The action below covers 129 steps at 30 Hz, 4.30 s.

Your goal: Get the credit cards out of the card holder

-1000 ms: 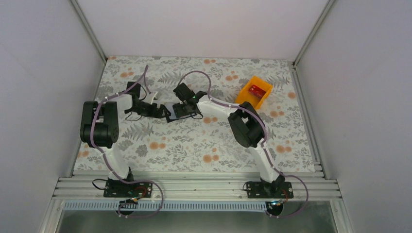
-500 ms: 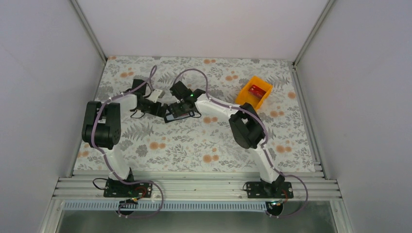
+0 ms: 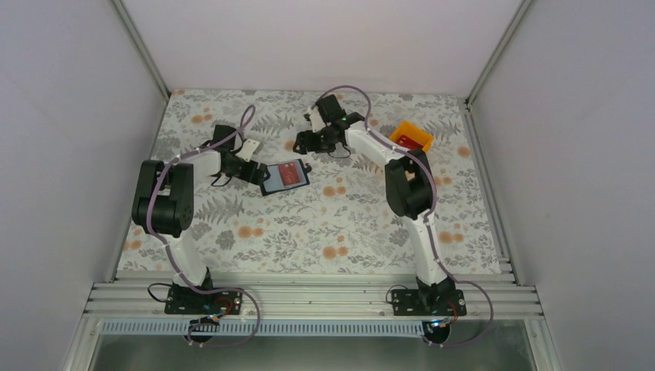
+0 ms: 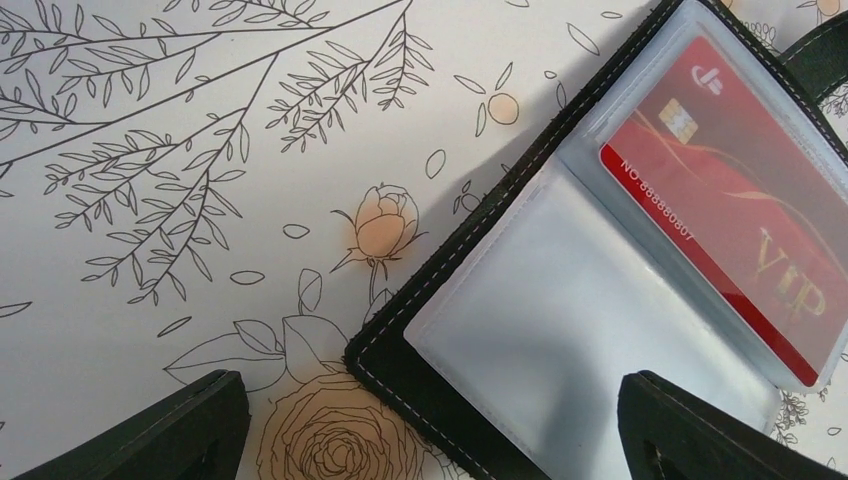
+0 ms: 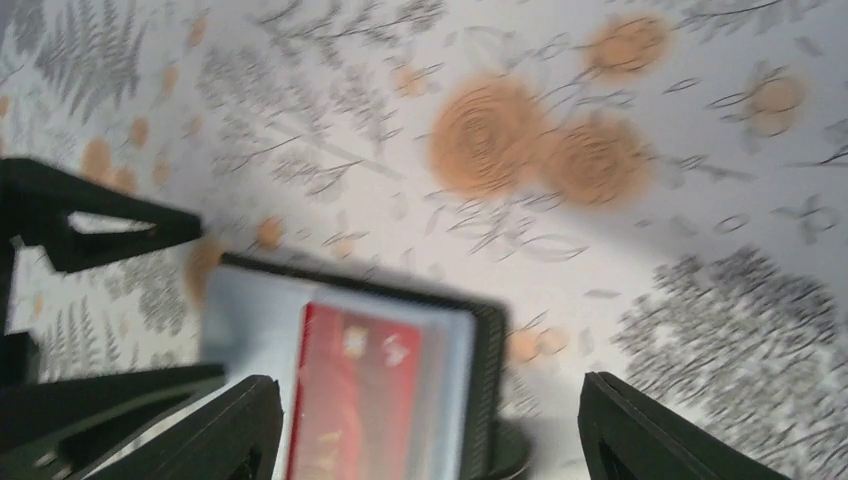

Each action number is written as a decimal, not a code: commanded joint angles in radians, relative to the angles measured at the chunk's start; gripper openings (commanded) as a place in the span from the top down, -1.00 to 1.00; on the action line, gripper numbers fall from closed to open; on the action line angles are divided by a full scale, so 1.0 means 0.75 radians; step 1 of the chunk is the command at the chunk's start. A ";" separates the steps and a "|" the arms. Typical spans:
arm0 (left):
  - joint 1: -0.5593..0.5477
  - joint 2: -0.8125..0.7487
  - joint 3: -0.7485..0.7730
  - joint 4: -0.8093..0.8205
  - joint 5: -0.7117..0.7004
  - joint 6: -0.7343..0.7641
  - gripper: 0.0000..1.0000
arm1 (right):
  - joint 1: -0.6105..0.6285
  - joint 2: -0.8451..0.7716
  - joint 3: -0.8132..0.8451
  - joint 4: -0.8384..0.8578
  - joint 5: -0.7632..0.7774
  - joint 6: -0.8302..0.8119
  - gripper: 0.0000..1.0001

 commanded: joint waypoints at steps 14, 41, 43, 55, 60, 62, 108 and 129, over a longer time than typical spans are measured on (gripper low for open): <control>0.015 0.120 0.040 -0.191 0.379 -0.027 -0.70 | -0.011 0.164 -0.133 0.087 -0.438 0.020 -0.31; 0.009 -0.171 0.030 -0.230 0.576 0.377 0.95 | -0.089 -0.179 -0.450 0.346 -0.640 -0.305 -0.98; 0.007 -0.227 0.019 -0.229 0.587 0.440 0.95 | -0.091 -0.202 -0.476 0.375 -0.674 -0.349 -0.99; -0.019 -0.334 0.260 -0.659 0.811 0.844 0.95 | -0.089 -0.357 -0.619 0.627 -0.989 -0.473 -0.99; -0.034 -0.352 0.337 -0.735 0.872 0.854 0.95 | -0.084 -0.368 -0.624 0.614 -1.041 -0.510 -0.85; -0.045 -0.356 0.352 -0.735 0.866 0.830 0.95 | -0.085 -0.367 -0.617 0.607 -1.110 -0.527 -0.53; -0.061 -0.307 0.501 -0.527 0.768 0.232 0.28 | 0.005 -0.598 -0.378 0.390 -0.572 -0.277 0.91; -0.086 -0.297 0.647 -0.810 1.374 0.514 0.26 | 0.018 -0.652 -0.409 0.499 -0.962 -0.416 0.91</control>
